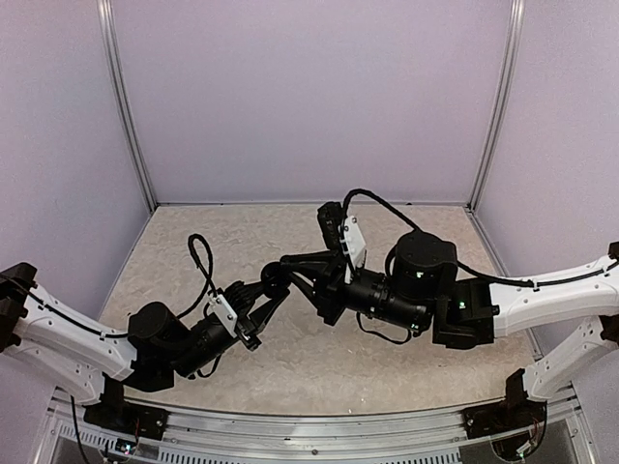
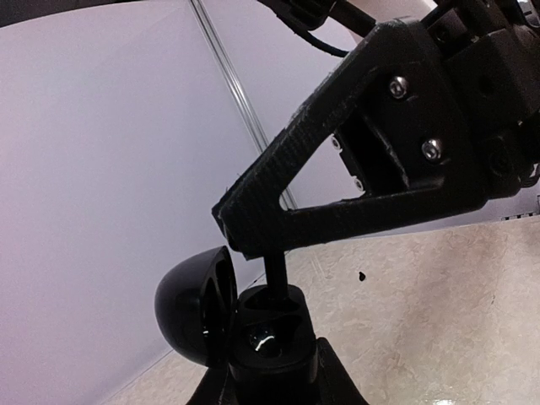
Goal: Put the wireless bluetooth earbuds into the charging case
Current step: Insert the right earbud into the right side groove of the charging case.
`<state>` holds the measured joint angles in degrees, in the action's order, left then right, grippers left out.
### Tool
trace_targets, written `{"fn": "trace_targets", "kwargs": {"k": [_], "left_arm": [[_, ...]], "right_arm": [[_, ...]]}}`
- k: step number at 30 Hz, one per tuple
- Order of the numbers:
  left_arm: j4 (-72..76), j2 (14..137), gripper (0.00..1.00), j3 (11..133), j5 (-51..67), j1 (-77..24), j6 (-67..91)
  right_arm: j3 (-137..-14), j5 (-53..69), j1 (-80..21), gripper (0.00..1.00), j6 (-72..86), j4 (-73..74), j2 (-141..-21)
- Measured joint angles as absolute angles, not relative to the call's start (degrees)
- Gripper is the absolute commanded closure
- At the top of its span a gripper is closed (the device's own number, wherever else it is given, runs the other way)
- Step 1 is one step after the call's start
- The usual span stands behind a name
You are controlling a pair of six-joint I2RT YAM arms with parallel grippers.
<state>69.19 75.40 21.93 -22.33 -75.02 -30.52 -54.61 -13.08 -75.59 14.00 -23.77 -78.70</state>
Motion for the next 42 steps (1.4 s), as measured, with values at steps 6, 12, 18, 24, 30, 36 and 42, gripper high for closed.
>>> {"fn": "trace_targets", "kwargs": {"k": [6, 12, 18, 24, 30, 36, 42], "left_arm": [[68.88, 75.42, 0.89, 22.02, -22.28, -75.02, -30.55], [68.62, 75.40, 0.89, 22.02, -22.39, -75.02, -30.52], [68.55, 75.40, 0.89, 22.02, -22.65, -75.02, -30.52], [68.47, 75.40, 0.89, 22.02, -22.90, -75.02, -30.52], [68.51, 75.40, 0.89, 22.02, -22.87, -74.61, -30.48], [68.44, 75.40, 0.89, 22.02, -22.48, -74.19, -30.06], [68.29, 75.40, 0.89, 22.02, -21.52, -73.84, -29.80]], "right_arm": [[-54.61, -13.37, -75.59, 1.00, 14.02, -24.08, -79.48], [-54.61, -13.39, -75.59, 1.00, 14.20, -24.67, -79.96], [-54.61, -13.39, -75.57, 1.00, 14.98, -25.06, -80.29], [-54.65, -13.39, -75.57, 1.00, 15.68, -25.08, -80.49], [-54.85, -13.23, -75.57, 1.00, 15.99, -24.88, -80.58], [-54.85, -12.82, -75.46, 1.00, 15.99, -24.82, -80.58], [-54.85, -11.55, -75.50, 1.00, 15.86, -23.66, -80.62]]}}
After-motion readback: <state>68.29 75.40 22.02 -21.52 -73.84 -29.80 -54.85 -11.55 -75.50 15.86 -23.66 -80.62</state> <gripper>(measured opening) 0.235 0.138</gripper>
